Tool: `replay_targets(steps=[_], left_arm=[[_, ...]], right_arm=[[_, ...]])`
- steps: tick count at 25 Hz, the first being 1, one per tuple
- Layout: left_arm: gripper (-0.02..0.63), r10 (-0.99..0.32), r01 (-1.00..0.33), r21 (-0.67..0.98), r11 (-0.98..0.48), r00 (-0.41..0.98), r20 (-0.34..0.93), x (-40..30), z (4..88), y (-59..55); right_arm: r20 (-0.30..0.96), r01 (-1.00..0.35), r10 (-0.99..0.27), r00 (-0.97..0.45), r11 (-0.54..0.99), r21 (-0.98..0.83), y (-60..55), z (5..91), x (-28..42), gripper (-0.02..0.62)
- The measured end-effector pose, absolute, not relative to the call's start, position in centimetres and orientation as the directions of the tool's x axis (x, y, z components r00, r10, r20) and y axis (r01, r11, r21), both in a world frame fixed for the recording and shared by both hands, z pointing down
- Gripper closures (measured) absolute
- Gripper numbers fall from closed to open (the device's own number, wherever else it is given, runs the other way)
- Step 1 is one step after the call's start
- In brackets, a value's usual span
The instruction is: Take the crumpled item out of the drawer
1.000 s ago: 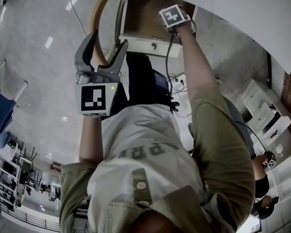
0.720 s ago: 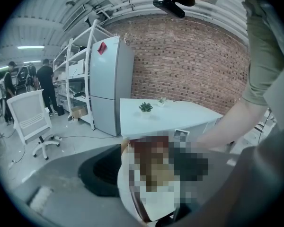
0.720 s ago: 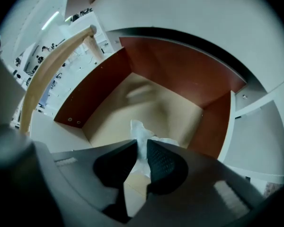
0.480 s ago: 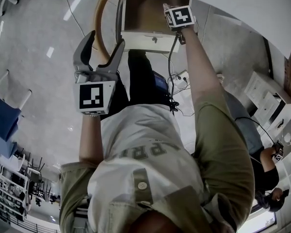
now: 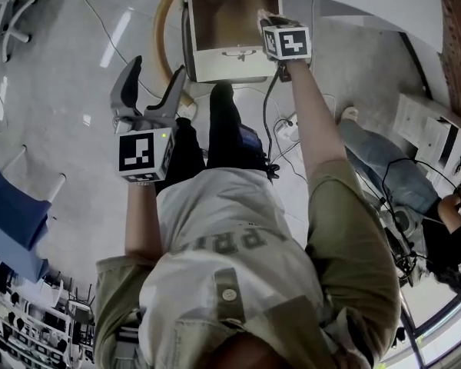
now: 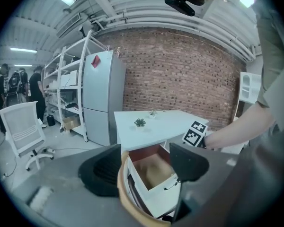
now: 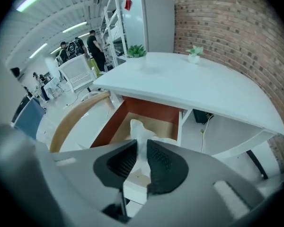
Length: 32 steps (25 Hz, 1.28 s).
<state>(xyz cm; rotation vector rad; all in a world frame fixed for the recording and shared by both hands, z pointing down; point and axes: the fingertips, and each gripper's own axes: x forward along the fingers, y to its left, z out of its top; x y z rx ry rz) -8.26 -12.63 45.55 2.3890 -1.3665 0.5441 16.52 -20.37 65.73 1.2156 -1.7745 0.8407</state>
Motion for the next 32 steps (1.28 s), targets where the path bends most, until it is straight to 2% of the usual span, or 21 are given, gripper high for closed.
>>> replay_targets(steps=[11,17,24,32], left_arm=[[0.276,-0.746,-0.817,0.105,-0.566,0.563,0.355,-9.4,38.7,-10.5],[0.276,-0.745,-0.781,0.069,-0.621,0.615,0.258,-9.1,34.5,-9.6],[0.276,-0.720,-0.736,0.025,-0.676,0.668,0.189,-8.5,30.4,-8.2],[0.287,-0.705,-0.708,-0.027,-0.706,0.698,0.126,-9.3,27.8,-5.9]], right_arm=[[0.719,-0.983,-0.677,-0.158,0.177,-0.049,-15.5,51.6,16.0,0.531],[0.549,-0.995,-0.829,-0.103,0.089,-0.051,-11.6,43.1,15.3,0.530],[0.376,-1.000,-0.926,-0.012,0.019,0.016,-6.2,35.6,14.3,0.531],[0.061,-0.994,-0.994,0.090,-0.093,-0.061,0.2,27.9,12.5,0.531]])
